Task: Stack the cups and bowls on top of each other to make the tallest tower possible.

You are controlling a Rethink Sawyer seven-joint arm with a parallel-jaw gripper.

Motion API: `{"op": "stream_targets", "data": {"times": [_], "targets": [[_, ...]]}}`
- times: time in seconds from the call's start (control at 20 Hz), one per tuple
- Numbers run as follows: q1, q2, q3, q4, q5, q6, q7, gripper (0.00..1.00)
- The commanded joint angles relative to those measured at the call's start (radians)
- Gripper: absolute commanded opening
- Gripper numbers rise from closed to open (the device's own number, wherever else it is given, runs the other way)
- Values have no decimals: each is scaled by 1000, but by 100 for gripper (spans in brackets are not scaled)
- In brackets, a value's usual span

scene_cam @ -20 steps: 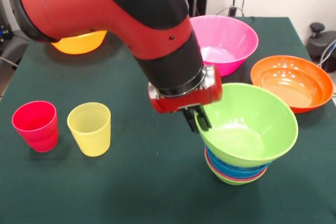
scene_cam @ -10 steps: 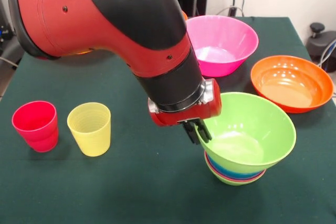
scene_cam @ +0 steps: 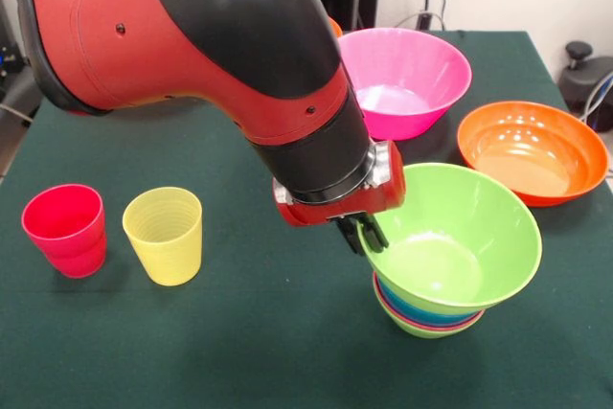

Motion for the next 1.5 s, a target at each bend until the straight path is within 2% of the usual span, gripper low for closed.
{"op": "stream_targets", "data": {"times": [0.05, 0.5, 0.85, 1.2, 1.5], "targets": [[29, 15, 6, -60, 32, 126, 10, 0], [38, 48, 9, -112, 32, 163, -18, 0], [37, 89, 31, -145, 32, 137, -57, 0], [32, 83, 32, -111, 36, 97, -65, 0], [41, 100, 39, -144, 33, 96, -72, 0]]}}
